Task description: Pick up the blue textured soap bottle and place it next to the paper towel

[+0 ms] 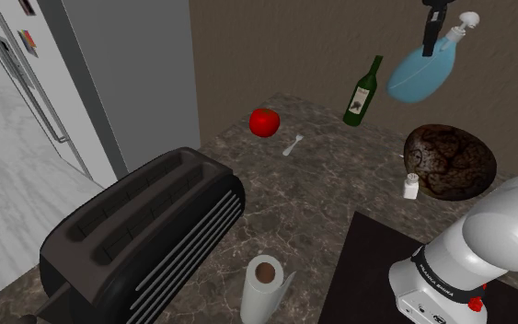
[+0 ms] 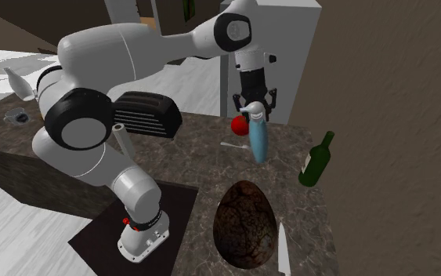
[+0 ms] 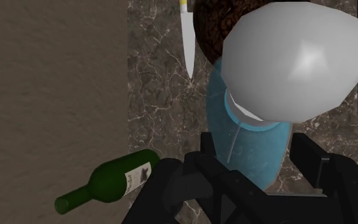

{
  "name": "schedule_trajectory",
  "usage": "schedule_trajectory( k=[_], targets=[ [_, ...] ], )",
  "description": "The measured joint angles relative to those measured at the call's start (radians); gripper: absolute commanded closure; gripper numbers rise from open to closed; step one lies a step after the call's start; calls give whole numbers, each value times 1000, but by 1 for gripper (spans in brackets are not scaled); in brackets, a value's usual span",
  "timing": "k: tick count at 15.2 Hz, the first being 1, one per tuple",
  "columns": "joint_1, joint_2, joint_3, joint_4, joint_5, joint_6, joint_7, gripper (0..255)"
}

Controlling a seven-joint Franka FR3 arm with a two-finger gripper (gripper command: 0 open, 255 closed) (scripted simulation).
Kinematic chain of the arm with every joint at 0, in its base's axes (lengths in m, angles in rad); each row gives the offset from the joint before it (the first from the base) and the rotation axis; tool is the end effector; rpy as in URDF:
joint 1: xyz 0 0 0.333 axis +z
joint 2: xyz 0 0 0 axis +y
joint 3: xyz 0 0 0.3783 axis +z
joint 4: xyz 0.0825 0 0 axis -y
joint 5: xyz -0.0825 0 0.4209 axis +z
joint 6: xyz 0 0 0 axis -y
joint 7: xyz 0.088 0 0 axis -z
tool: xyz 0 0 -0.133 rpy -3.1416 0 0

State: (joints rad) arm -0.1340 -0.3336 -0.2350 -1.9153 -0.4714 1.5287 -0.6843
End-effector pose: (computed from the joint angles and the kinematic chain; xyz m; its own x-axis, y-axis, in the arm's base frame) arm 0.4003 -0.2424 0.6632 0.9192 0.2681 -0.2883 0.3449 -0.9015 0.2614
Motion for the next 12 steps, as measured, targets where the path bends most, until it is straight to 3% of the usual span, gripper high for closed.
schedule_trajectory(
  k=[12],
  targets=[
    [7,38,21,187,8,-145,-46,255]
  ],
)
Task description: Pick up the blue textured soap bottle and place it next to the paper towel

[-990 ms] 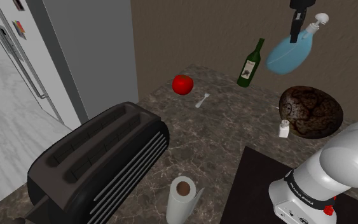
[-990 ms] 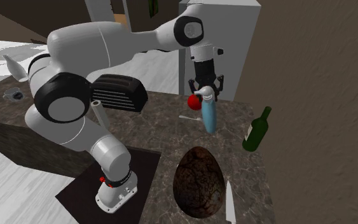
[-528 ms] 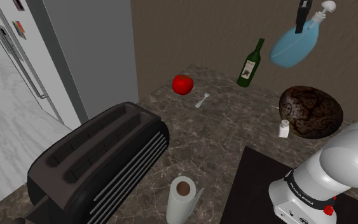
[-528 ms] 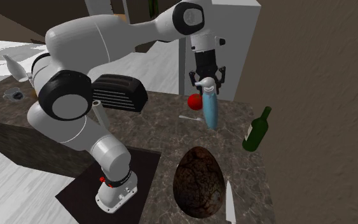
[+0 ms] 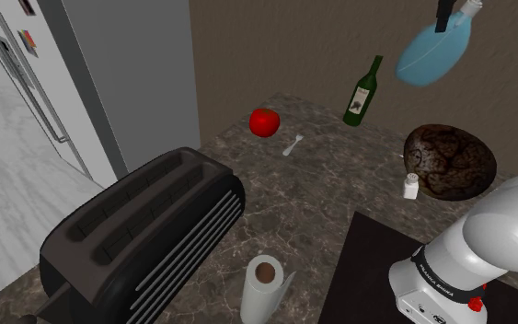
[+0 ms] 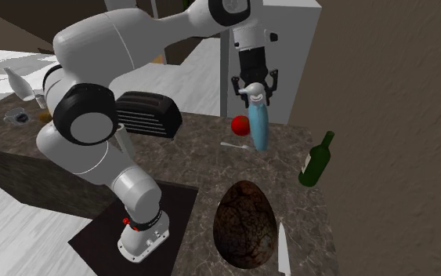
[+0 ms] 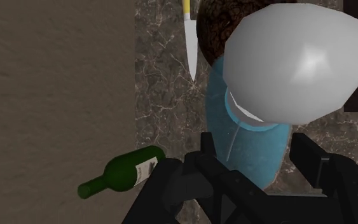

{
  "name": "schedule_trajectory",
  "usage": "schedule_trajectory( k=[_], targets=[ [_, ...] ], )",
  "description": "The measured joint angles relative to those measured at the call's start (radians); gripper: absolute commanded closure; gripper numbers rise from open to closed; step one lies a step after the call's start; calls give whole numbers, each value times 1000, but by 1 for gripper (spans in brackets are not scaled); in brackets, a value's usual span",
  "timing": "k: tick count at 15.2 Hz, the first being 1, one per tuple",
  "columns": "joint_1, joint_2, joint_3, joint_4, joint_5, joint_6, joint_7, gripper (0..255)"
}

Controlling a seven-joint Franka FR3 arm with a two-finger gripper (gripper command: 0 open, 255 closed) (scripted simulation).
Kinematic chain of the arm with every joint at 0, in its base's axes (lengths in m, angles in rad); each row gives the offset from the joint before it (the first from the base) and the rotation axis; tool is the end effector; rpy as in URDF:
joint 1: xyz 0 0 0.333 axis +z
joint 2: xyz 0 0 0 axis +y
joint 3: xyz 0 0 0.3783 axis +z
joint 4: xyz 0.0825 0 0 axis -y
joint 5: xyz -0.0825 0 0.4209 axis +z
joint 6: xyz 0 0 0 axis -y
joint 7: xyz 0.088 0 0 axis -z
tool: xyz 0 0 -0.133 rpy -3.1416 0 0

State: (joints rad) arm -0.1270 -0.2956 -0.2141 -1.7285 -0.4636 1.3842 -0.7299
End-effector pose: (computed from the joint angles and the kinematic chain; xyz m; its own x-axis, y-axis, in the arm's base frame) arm 0.4017 -0.2342 0.7290 0.9191 0.2686 -0.2884 0.3454 -0.9013 0.2613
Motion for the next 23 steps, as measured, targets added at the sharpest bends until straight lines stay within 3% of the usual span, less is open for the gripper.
schedule_trajectory(
  k=[11,23],
  targets=[
    [78,-138,191,-105,73,-137,238,255],
    [159,-135,423,-65,229,-271,538,255]
  ],
)
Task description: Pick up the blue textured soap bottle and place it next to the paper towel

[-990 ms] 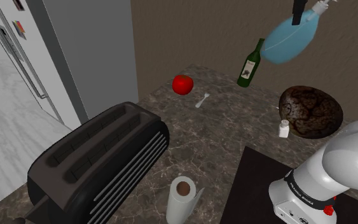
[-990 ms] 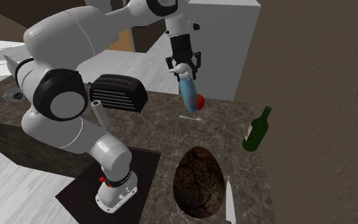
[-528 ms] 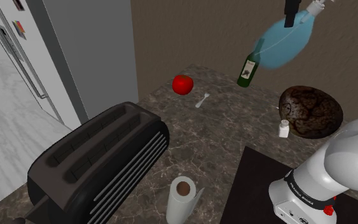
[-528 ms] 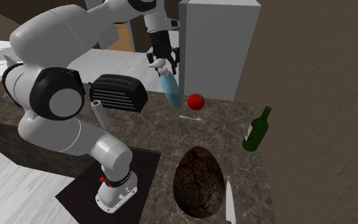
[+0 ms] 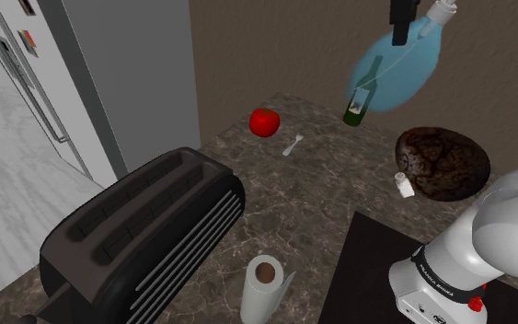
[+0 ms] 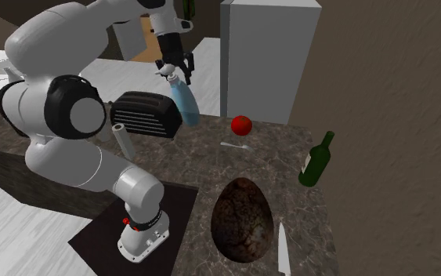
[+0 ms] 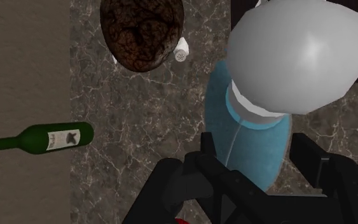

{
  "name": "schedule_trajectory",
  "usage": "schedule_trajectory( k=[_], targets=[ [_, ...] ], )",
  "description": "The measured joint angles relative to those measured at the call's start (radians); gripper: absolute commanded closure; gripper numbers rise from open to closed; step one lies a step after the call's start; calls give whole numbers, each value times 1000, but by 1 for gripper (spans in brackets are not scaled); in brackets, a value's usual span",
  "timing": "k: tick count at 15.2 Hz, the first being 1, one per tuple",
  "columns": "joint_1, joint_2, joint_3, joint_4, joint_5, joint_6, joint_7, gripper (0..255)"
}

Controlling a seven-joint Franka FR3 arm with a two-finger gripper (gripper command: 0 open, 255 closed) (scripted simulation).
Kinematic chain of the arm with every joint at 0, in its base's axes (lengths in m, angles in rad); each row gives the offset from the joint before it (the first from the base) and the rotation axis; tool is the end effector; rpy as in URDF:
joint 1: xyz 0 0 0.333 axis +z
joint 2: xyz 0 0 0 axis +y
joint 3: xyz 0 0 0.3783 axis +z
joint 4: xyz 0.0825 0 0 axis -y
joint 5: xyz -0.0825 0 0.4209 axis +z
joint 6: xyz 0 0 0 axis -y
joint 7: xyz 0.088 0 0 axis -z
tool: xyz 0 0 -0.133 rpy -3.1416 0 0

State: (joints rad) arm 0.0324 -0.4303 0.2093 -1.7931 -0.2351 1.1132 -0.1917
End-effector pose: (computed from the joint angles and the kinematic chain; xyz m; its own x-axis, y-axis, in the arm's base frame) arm 0.3582 0.0789 0.7312 0.9188 0.2695 -0.2884 0.3463 -0.9009 0.2616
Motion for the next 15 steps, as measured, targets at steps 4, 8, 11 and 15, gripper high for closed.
schedule_trajectory(
  k=[4,8,11,15],
  targets=[
    [20,37,74,51,47,-35,99,255],
    [43,90,161,110,97,-65,222,255],
    [60,147,226,178,126,-94,316,255],
    [88,232,314,267,151,-121,449,255]
  ],
)
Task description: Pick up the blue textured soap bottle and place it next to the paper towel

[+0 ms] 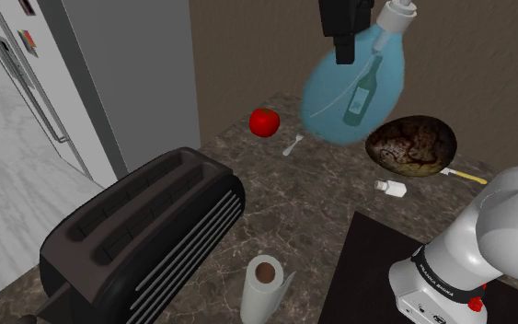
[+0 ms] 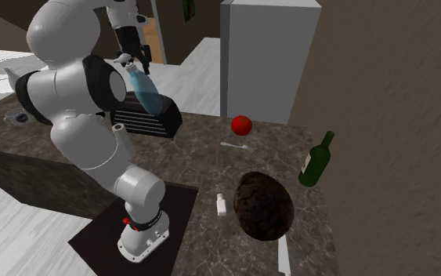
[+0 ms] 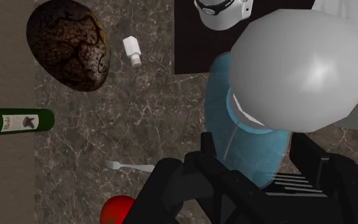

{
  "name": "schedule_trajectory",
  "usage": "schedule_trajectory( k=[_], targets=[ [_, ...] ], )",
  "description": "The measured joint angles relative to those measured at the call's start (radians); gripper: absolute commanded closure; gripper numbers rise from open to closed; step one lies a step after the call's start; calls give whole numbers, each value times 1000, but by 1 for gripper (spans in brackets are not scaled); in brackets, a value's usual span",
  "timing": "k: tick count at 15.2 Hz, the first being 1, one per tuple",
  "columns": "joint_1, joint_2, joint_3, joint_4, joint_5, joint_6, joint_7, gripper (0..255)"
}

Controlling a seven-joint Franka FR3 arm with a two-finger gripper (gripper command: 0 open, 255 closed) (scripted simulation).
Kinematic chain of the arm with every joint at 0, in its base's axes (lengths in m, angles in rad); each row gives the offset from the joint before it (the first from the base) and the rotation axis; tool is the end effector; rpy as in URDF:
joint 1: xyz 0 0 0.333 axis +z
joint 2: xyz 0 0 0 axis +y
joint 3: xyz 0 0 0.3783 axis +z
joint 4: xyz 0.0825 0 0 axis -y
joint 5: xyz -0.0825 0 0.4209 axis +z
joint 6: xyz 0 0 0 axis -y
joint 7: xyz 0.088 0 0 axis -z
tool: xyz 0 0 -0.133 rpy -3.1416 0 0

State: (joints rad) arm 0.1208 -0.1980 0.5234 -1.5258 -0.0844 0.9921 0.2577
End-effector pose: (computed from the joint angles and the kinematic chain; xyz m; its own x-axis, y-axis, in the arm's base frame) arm 0.3424 0.2853 0.7354 0.9187 0.2697 -0.2884 0.3466 -0.9006 0.2621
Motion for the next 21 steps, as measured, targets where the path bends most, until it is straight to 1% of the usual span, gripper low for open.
schedule_trajectory(
  k=[3,5,6,14,21],
  targets=[
    [31,82,69,81,6,-22,111,255],
    [59,173,117,174,-16,-46,189,255],
    [71,193,130,189,-16,-49,218,255],
    [61,125,116,18,23,69,209,255],
    [58,84,106,-115,44,170,200,255]
  ],
)
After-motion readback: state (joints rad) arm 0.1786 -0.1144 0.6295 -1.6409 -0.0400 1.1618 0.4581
